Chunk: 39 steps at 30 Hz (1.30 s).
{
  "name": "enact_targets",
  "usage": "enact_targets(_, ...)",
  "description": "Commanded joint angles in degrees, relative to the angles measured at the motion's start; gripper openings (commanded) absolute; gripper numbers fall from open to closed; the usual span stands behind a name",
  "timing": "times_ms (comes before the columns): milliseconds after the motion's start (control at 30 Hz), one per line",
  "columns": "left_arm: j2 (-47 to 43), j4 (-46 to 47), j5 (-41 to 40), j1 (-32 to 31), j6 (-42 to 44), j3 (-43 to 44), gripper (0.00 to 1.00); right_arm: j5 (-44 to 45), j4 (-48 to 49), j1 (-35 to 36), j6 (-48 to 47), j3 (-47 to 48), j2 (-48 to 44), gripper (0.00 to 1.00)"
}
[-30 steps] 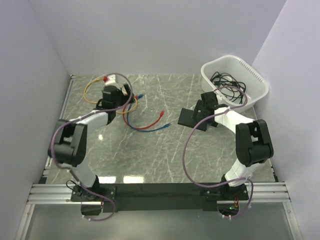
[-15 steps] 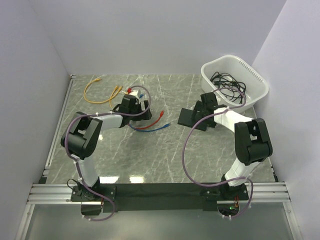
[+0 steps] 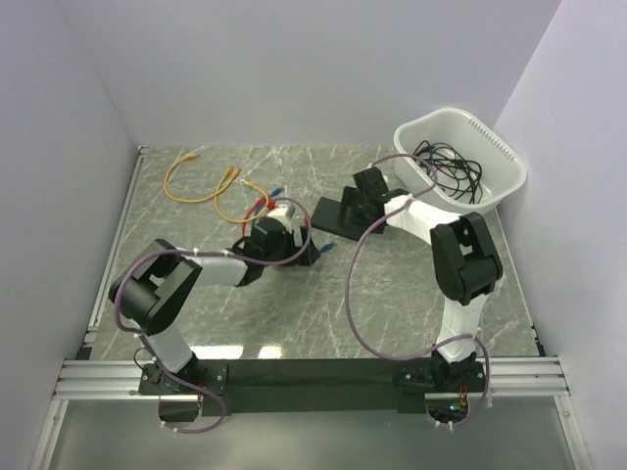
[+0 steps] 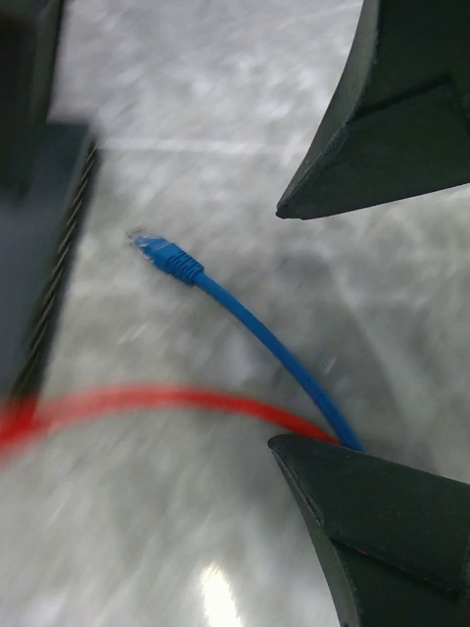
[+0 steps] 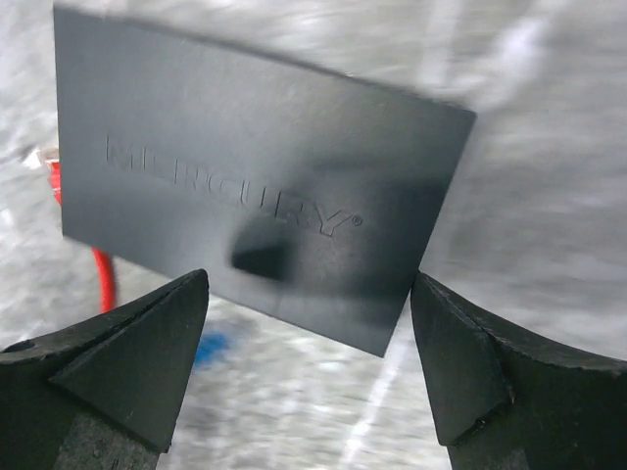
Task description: Insert the plug into the switch port
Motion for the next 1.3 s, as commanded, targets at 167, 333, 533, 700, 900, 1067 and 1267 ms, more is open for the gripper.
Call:
enact_targets(167,-4.98,-5.74,-0.56,-12.83,-12.04,-9.71,0.99,0.64,-2.70,5.16,-0.39,9.38,5.04,0.89)
enact_targets(333,-7.27,-8.80,-3.01,-18.29,-14.69,-7.70,0.99,-0.41,-3.23,6.31,-1.88,13.15,7.32,0.89)
enact_targets(533,-12.87,-14.52,-7.67,-22.61,-16.36,-6.02,0.99,2.04,-4.82,6.22,-4.87,17.30,9.54,0.89)
enact_targets(700,-23.43,-23.21,-18.82,-22.26,-13.55,-4.89,0.99,1.87,-2.97,5.17,-4.52,16.59,6.54,0.91)
enact_targets(900,-28.28,-24.37,-16.22,-12.17,-5.73,-0.32,0.99,4.32,-2.36,4.90,-3.64,8.98,-1.35,0.92)
enact_targets(1067,-25.30,-21.31,-14.53,-4.86,-1.69,3.64,0.99,7.14,-1.48,7.88,-3.29,-1.23,-11.20,0.89)
enact_targets(1267,-19.76,-13.83,-11.64,2.51,-2.29,5.57,0.99,8.90,-0.07,14.56,-2.85,-9.86,-15.96,0.70)
